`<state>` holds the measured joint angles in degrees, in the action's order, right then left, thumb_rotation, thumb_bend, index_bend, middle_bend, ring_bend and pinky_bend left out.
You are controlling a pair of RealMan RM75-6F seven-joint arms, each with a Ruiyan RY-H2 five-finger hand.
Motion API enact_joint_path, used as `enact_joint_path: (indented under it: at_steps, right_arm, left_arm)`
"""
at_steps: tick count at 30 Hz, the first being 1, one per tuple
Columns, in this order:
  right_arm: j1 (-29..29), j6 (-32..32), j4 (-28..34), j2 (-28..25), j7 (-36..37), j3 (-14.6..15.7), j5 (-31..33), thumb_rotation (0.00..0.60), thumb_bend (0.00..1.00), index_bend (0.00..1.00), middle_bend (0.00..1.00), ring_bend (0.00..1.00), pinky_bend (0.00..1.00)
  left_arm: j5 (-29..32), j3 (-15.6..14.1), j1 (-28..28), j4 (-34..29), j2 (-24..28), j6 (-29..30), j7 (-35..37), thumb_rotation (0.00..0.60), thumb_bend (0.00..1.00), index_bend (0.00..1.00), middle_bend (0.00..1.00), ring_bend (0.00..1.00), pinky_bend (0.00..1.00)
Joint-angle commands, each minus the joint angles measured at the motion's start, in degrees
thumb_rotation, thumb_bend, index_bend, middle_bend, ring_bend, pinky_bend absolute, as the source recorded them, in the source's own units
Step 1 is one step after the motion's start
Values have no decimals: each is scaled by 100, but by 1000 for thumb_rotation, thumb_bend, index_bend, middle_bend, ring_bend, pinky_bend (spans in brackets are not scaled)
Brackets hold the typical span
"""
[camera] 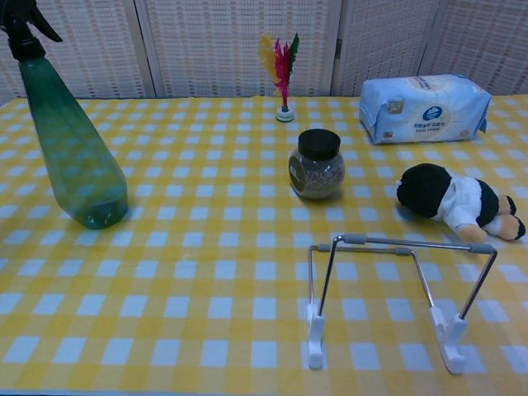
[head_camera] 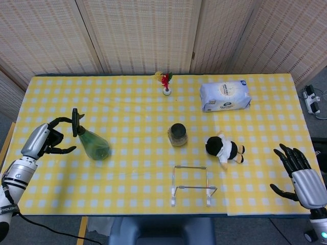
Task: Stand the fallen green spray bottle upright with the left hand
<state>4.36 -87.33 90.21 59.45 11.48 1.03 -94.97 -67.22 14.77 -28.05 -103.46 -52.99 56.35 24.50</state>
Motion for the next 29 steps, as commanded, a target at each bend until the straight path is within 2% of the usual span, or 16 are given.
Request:
enact_joint_path:
  at_steps: [1, 7, 10, 11, 12, 14, 15, 17, 19, 20, 22, 23, 26, 29]
  right_arm:
    - [-11, -23, -6, -6, 14, 10, -26, 600, 234, 0, 0, 0, 0]
    - [-24, -41, -1, -14, 18, 18, -41, 600, 234, 0, 0, 0, 0]
    - [-21, -41, -2, 3, -15, 16, -51, 600, 235, 0, 0, 0, 0]
    - [-14, -33, -7, 19, -30, 13, -56, 600, 234, 0, 0, 0, 0]
    - [-8, -32, -13, 35, -44, 6, -58, 600, 235, 0, 0, 0, 0]
    - [0, -46, -28, 78, -81, -13, -63, 600, 235, 0, 0, 0, 0]
    - [3, -61, -40, 105, -104, -25, -70, 600, 235, 0, 0, 0, 0]
    - [11, -69, -63, 152, -130, -64, -27, 600, 234, 0, 0, 0, 0]
    - [17, -35, -65, 177, -165, -97, 55, 600, 234, 0, 0, 0, 0]
    - [16, -23, -57, 189, -199, -116, 102, 600, 235, 0, 0, 0, 0]
    - [9, -31, -41, 210, -278, -133, 132, 600, 234, 0, 0, 0, 0]
    - [7, -50, -32, 224, -319, -131, 105, 600, 234, 0, 0, 0, 0]
    - [0, -66, -6, 237, -394, -91, 19, 600, 234, 0, 0, 0, 0]
    - [-11, -84, 14, 254, -474, -53, -56, 600, 234, 0, 0, 0, 0]
  left_arm:
    - [-22, -47, 147, 138, -45, 205, 16, 593, 193, 306, 1000, 1000, 1000]
    - [-396, -247, 574, 402, -36, 1078, -604, 567, 192, 279, 1000, 1000, 1000]
    - [-709, -398, 923, 484, -24, 1886, -1376, 572, 188, 314, 999, 994, 1000]
    - [-848, -516, 1085, 493, -54, 2184, -1766, 572, 185, 319, 963, 927, 974]
    - [-949, -623, 1210, 490, -88, 2378, -2044, 572, 183, 316, 910, 833, 912]
    - [-1118, -833, 1481, 570, -273, 2824, -2727, 571, 180, 288, 595, 432, 530]
    - [-1210, -968, 1670, 650, -468, 3123, -3173, 570, 179, 269, 452, 309, 359]
    - [-1263, -1210, 2007, 762, -830, 3543, -3957, 565, 176, 225, 251, 151, 124]
    - [-1262, -1389, 2276, 778, -1135, 3809, -4379, 495, 172, 176, 112, 32, 5]
    - [-1261, -1500, 2420, 769, -1296, 3882, -4443, 441, 170, 152, 57, 5, 0]
    - [-1223, -1643, 2538, 771, -1454, 3797, -4440, 409, 169, 115, 11, 0, 0]
    - [-1170, -1768, 2518, 657, -1379, 3557, -4663, 368, 169, 74, 2, 0, 0]
    - [-1220, -1834, 2453, 459, -1283, 3273, -4600, 285, 168, 16, 0, 0, 0]
    - [-1210, -1857, 2427, 399, -1201, 3085, -4516, 284, 168, 10, 0, 0, 0]
